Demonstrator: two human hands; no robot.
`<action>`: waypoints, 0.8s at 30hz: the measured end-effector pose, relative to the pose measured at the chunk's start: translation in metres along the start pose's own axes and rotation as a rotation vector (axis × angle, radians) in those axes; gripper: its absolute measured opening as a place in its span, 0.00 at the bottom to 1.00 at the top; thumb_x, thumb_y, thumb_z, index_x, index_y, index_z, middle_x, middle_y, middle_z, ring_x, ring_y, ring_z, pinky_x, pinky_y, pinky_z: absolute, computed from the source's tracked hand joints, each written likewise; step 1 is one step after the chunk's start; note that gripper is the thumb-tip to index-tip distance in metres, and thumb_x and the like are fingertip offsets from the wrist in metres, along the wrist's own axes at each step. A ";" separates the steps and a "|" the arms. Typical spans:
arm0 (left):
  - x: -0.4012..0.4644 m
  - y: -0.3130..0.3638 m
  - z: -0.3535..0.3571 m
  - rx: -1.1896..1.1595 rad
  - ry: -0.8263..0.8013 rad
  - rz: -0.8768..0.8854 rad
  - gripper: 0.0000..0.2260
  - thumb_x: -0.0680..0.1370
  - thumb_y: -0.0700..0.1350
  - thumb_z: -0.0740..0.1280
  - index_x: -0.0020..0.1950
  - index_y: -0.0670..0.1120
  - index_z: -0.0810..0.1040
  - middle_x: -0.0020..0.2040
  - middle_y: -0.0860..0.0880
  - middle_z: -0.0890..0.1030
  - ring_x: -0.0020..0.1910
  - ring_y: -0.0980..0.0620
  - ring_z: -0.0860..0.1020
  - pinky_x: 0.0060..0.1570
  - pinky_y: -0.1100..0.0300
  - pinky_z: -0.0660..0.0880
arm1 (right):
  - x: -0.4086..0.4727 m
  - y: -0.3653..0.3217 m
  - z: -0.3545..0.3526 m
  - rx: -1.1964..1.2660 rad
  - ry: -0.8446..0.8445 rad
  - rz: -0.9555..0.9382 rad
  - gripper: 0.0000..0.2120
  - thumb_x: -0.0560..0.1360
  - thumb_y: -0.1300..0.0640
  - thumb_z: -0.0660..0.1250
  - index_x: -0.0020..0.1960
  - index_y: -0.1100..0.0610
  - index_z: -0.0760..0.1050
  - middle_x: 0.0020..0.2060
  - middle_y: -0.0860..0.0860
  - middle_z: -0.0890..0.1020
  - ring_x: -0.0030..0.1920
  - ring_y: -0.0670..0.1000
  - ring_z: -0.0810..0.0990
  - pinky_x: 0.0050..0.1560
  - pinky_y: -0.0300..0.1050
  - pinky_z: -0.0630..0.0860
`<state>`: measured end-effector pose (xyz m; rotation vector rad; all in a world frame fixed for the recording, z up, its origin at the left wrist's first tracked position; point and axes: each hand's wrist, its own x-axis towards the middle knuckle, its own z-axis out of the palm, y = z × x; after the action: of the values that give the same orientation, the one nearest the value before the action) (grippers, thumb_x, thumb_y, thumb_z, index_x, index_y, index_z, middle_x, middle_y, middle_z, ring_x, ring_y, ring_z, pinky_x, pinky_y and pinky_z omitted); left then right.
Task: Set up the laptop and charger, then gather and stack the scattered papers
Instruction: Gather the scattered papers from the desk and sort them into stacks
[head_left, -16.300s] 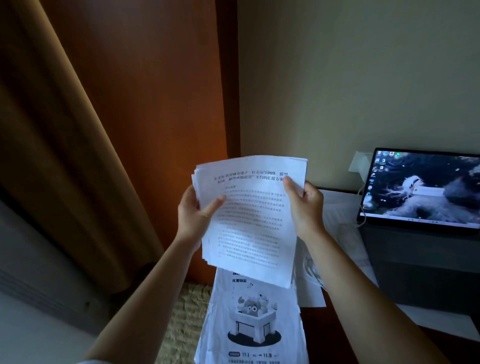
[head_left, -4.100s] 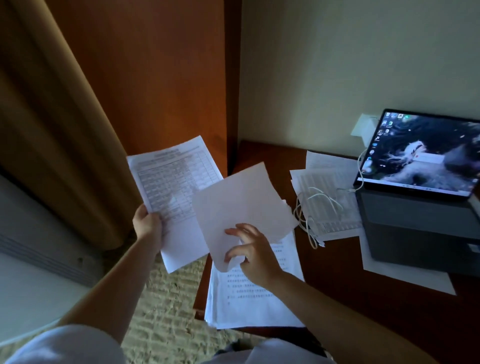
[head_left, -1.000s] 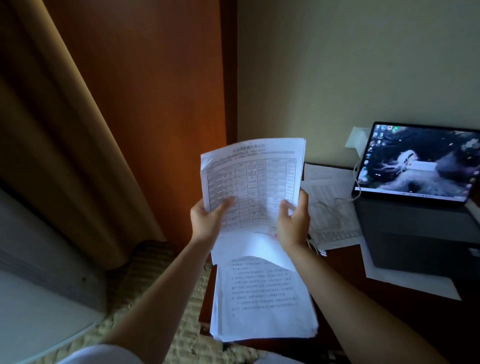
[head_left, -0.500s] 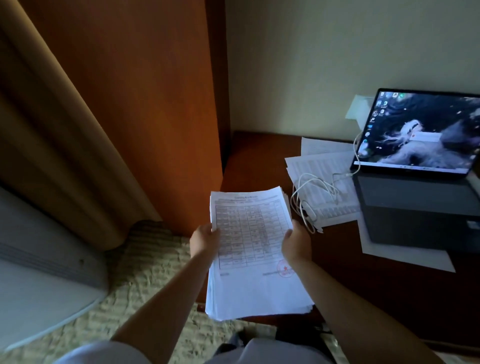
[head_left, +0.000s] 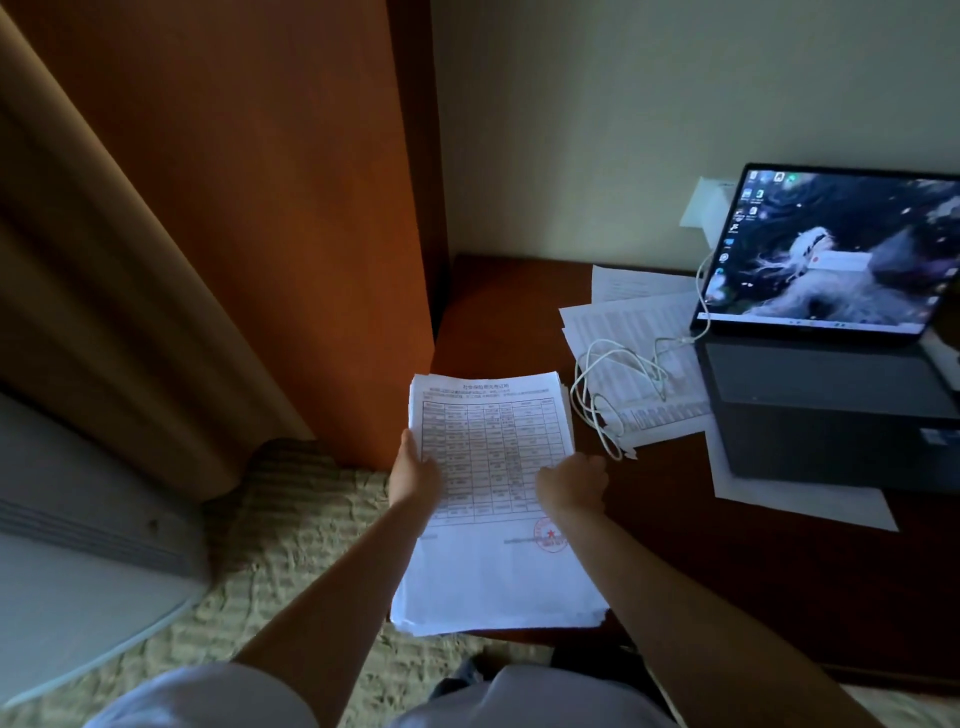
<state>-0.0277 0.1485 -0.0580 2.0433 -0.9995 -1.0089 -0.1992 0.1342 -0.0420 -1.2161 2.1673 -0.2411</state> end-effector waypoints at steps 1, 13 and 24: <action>0.001 0.001 0.000 0.001 0.005 -0.003 0.21 0.75 0.32 0.52 0.62 0.51 0.69 0.49 0.49 0.78 0.40 0.52 0.76 0.30 0.63 0.72 | 0.001 -0.003 -0.001 0.016 -0.016 0.030 0.22 0.75 0.57 0.62 0.67 0.64 0.67 0.65 0.59 0.67 0.66 0.59 0.68 0.62 0.56 0.72; 0.025 0.008 -0.005 0.153 0.008 0.182 0.21 0.71 0.30 0.60 0.59 0.50 0.71 0.52 0.50 0.77 0.52 0.48 0.76 0.46 0.56 0.79 | 0.025 0.013 -0.003 0.159 0.001 -0.218 0.12 0.77 0.56 0.60 0.55 0.61 0.75 0.53 0.56 0.79 0.53 0.56 0.80 0.52 0.50 0.79; 0.005 0.078 0.056 0.123 -0.118 0.283 0.23 0.70 0.26 0.57 0.59 0.44 0.78 0.60 0.48 0.77 0.56 0.51 0.75 0.50 0.64 0.72 | 0.066 0.009 -0.037 -0.069 0.089 -0.476 0.27 0.78 0.60 0.59 0.75 0.52 0.57 0.71 0.56 0.67 0.71 0.56 0.67 0.66 0.52 0.71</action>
<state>-0.0993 0.0932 -0.0261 1.8855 -1.3987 -0.9450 -0.2531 0.0802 -0.0456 -1.7822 1.9410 -0.4277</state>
